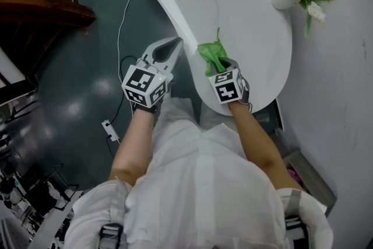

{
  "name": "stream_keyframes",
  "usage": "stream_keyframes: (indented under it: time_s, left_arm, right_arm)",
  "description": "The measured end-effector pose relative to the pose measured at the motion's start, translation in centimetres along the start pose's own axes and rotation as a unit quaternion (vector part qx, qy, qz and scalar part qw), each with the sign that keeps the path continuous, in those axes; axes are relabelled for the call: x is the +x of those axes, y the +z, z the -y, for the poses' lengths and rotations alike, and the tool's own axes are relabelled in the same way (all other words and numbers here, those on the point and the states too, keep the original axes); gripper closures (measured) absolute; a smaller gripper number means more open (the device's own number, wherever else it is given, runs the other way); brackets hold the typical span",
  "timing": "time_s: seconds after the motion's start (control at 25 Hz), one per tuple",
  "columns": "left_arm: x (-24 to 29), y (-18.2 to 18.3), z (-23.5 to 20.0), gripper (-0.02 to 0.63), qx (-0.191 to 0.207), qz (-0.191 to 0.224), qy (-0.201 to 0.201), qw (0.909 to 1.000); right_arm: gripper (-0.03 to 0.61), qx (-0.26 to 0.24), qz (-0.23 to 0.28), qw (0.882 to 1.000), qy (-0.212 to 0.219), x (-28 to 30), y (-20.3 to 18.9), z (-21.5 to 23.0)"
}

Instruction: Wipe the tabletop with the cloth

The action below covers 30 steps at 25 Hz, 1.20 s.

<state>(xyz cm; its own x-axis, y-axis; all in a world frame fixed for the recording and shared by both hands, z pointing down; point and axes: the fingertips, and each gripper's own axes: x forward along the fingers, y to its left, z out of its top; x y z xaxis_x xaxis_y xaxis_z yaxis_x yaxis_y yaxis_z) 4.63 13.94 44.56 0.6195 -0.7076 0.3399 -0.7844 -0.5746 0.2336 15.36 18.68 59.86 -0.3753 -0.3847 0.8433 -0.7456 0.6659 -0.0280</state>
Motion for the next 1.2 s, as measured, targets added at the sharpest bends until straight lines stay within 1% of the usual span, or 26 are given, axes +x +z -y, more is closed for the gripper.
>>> stream_keyframes:
  time_s: [0.2, 0.28, 0.36, 0.44, 0.48, 0.56, 0.72, 0.8, 0.96, 1.08, 1.2]
  left_arm:
    - [0.6, -0.2, 0.5, 0.588, 0.002, -0.004, -0.01, 0.9999]
    - [0.9, -0.2, 0.8, 0.588, 0.003, -0.006, -0.014, 0.9999]
    - [1.3, -0.2, 1.2, 0.588, 0.005, -0.007, -0.019, 0.9998]
    - [1.7, -0.2, 1.6, 0.588, 0.007, -0.009, -0.024, 0.9996]
    - [2.0, -0.2, 1.8, 0.588, 0.008, -0.01, -0.026, 0.9996]
    - [2.4, -0.2, 2.1, 0.588, 0.01, -0.011, -0.031, 0.9994]
    - [3.2, -0.3, 2.9, 0.588, 0.013, -0.016, -0.042, 0.9989]
    - [3.6, -0.3, 3.4, 0.588, 0.015, -0.018, -0.048, 0.9986]
    - [4.5, -0.2, 4.3, 0.587, 0.02, -0.021, -0.059, 0.9979]
    - [5.1, -0.1, 4.9, 0.587, 0.023, -0.022, -0.065, 0.9973]
    - [5.5, -0.1, 5.5, 0.588, 0.027, -0.025, -0.071, 0.9968]
  right_arm:
    - [0.506, -0.052, -0.002, 0.997, 0.053, -0.4, -0.8, -3.7]
    - [0.506, -0.084, -0.003, 0.994, 0.076, -0.8, -1.6, -4.8]
    - [0.506, -0.123, -0.003, 0.987, 0.105, -1.3, -2.6, -5.7]
    - [0.506, -0.157, -0.002, 0.979, 0.134, -2.1, -3.9, -6.1]
    - [0.506, -0.166, -0.001, 0.976, 0.143, -2.4, -4.5, -5.9]
    - [0.506, -0.164, 0.002, 0.975, 0.149, -3.1, -5.6, -4.9]
    - [0.506, -0.128, 0.007, 0.984, 0.126, -4.2, -7.1, -1.5]
    - [0.506, -0.105, 0.007, 0.989, 0.104, -4.7, -7.8, 0.5]
    - [0.506, -0.044, 0.007, 0.998, 0.055, -5.7, -9.5, 5.4]
    - [0.506, -0.002, 0.005, 1.0, 0.013, -6.9, -11.2, 9.3]
    - [0.506, 0.037, 0.005, 0.999, -0.03, -8.1, -13.1, 13.0]
